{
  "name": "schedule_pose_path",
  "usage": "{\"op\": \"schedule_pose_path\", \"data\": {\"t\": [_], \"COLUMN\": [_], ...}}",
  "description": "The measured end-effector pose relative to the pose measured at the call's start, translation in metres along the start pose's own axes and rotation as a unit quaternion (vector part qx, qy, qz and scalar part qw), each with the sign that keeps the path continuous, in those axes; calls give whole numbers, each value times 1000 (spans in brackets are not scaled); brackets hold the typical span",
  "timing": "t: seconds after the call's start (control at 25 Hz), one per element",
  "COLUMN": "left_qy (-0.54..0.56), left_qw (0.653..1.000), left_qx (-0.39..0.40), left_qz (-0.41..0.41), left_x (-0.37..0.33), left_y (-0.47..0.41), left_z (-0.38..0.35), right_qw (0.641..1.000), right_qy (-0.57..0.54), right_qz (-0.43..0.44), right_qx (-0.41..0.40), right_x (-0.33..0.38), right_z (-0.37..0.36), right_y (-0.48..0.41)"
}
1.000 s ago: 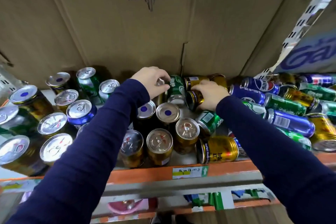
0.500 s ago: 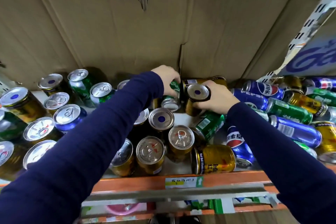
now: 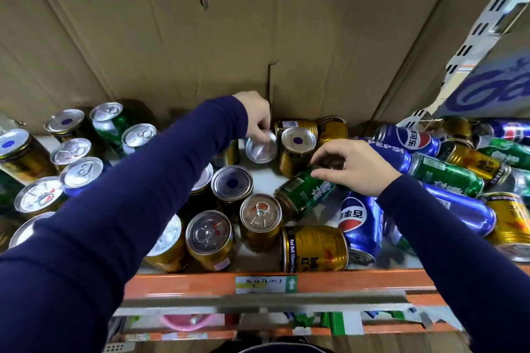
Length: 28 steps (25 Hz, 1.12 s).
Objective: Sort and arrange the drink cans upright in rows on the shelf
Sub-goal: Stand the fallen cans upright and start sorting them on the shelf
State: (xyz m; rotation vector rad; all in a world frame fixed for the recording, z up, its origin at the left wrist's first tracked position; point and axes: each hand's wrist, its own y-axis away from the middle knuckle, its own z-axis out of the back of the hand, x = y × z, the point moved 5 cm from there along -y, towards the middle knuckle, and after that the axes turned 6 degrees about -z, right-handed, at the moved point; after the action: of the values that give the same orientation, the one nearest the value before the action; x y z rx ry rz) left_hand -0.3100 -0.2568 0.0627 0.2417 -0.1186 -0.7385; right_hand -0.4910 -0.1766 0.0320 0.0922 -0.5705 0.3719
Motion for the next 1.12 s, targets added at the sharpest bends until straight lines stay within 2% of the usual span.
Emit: {"op": "schedule_pose_path", "data": {"t": [0.28, 0.44, 0.6, 0.72, 0.8, 0.88, 0.96, 1.04, 1.12], "left_qy": [137, 101, 92, 83, 63, 87, 110, 118, 130], "left_qw": [986, 981, 978, 978, 976, 963, 950, 946, 942], "left_qx": [-71, -122, -143, -147, -183, -249, -294, -300, -305], "left_qz": [58, 113, 121, 121, 101, 57, 10, -24, -51], "left_x": [40, 43, 39, 34, 22, 2, -25, -52, -77], "left_y": [7, 0, -5, 1, 9, 21, 35, 48, 61], "left_z": [10, 11, 11, 8, 11, 18, 24, 24, 20], "right_qw": [999, 997, 984, 957, 951, 970, 996, 997, 994], "right_qy": [-2, 9, 106, 242, 275, 218, 85, -16, -60], "right_qz": [28, 64, 67, 118, 110, 84, 32, 3, -12], "right_qx": [28, 49, 129, 108, 92, 61, 1, -71, -95], "right_x": [1, 14, 20, 24, 23, 22, 20, 15, 10], "right_z": [-7, -16, -34, -48, -50, -39, -19, -6, -6], "right_y": [0, 1, 0, 2, 3, 3, 4, 8, 14]}}
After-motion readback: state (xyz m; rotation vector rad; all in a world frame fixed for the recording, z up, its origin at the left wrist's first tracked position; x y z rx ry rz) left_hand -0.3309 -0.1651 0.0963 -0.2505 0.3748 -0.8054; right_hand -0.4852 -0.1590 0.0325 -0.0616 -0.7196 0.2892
